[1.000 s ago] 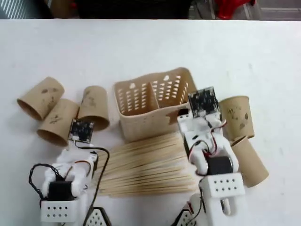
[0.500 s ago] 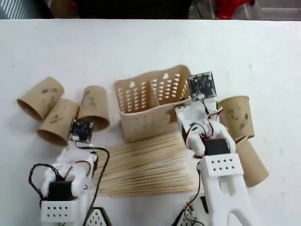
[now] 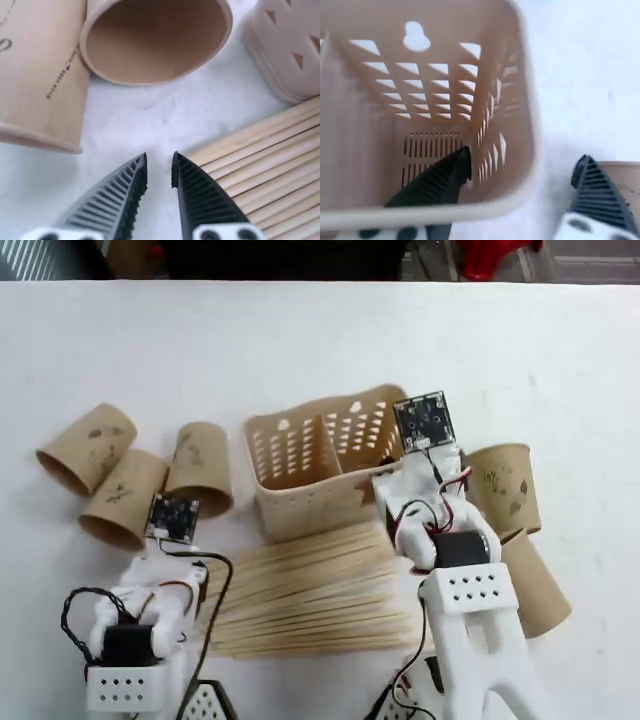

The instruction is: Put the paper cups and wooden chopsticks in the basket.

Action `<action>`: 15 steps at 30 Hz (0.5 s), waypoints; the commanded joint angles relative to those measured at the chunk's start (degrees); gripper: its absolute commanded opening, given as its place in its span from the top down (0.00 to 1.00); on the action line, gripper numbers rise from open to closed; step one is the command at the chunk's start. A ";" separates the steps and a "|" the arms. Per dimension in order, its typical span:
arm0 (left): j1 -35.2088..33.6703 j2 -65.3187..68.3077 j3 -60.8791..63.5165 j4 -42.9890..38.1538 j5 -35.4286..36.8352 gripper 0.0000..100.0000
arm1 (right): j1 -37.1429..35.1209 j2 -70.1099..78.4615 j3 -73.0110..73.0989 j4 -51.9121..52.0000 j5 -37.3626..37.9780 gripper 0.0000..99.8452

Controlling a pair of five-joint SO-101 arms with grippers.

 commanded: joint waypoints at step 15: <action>14.29 -0.04 -0.09 0.18 -0.53 0.90 | -0.31 0.13 -1.41 0.22 1.14 0.72</action>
